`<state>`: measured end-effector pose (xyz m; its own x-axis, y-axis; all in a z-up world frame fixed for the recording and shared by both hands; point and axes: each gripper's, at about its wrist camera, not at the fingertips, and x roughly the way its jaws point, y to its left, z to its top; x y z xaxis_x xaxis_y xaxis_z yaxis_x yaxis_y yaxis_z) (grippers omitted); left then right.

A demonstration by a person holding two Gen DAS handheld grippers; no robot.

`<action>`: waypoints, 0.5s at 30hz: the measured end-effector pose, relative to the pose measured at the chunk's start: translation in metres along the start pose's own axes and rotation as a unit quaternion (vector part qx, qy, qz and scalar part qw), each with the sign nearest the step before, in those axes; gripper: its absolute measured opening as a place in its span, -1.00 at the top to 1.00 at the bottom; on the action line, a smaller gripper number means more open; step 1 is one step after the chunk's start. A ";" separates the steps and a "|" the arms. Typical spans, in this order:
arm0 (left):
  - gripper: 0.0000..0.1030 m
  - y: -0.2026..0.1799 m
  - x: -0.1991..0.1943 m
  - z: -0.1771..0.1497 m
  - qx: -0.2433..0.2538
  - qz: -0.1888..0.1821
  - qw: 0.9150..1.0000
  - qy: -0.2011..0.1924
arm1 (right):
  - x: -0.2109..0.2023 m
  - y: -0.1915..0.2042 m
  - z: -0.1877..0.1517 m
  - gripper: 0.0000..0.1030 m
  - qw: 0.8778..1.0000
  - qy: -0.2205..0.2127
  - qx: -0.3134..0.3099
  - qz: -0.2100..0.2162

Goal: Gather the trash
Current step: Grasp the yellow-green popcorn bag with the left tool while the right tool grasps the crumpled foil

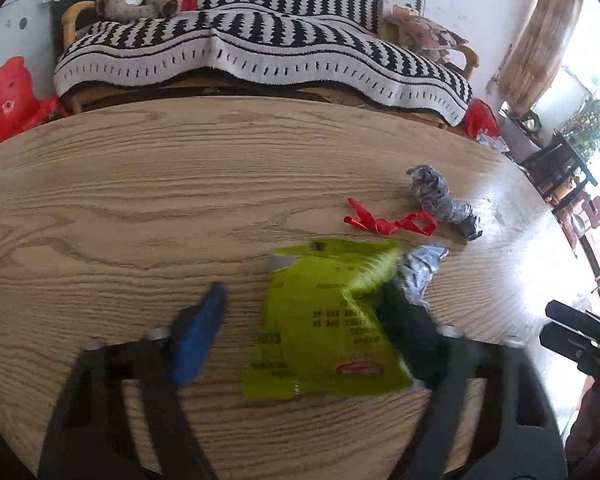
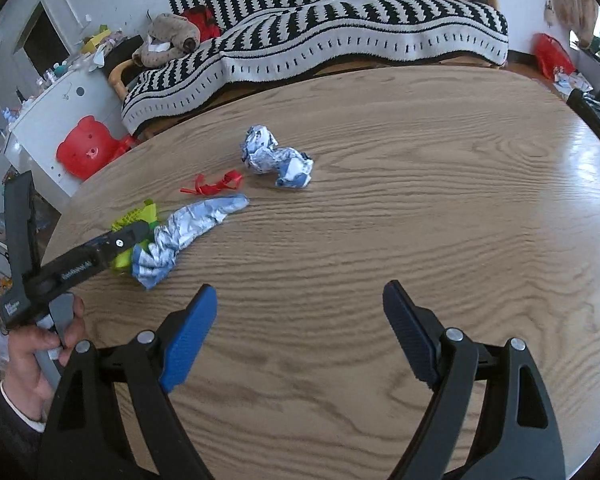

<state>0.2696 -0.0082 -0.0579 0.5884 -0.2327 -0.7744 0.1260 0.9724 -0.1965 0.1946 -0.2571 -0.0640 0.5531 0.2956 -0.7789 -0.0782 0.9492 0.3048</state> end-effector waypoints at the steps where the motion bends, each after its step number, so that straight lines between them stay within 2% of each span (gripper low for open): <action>1: -0.07 0.000 0.001 0.000 0.003 0.001 1.000 0.004 | 0.002 0.000 0.001 -0.59 1.000 0.000 0.001 0.003; 4: 0.01 0.003 -0.002 -0.004 0.012 0.009 1.000 -0.002 | 0.014 0.010 0.005 -0.59 1.000 0.005 -0.002 0.013; 8: 0.02 0.015 -0.018 -0.006 0.007 0.022 1.000 -0.012 | 0.030 0.031 0.008 -0.59 0.999 0.012 -0.009 0.029; 15: 0.02 0.052 -0.059 -0.005 -0.036 0.037 0.998 -0.041 | 0.056 0.077 0.016 -0.59 0.998 0.017 -0.012 0.067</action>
<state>0.2377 0.0559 -0.0257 0.6581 -0.1554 -0.7368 0.0243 0.9824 -0.1855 0.2333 -0.1695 -0.0756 0.5075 0.4229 -0.7508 -0.1696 0.9033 0.3942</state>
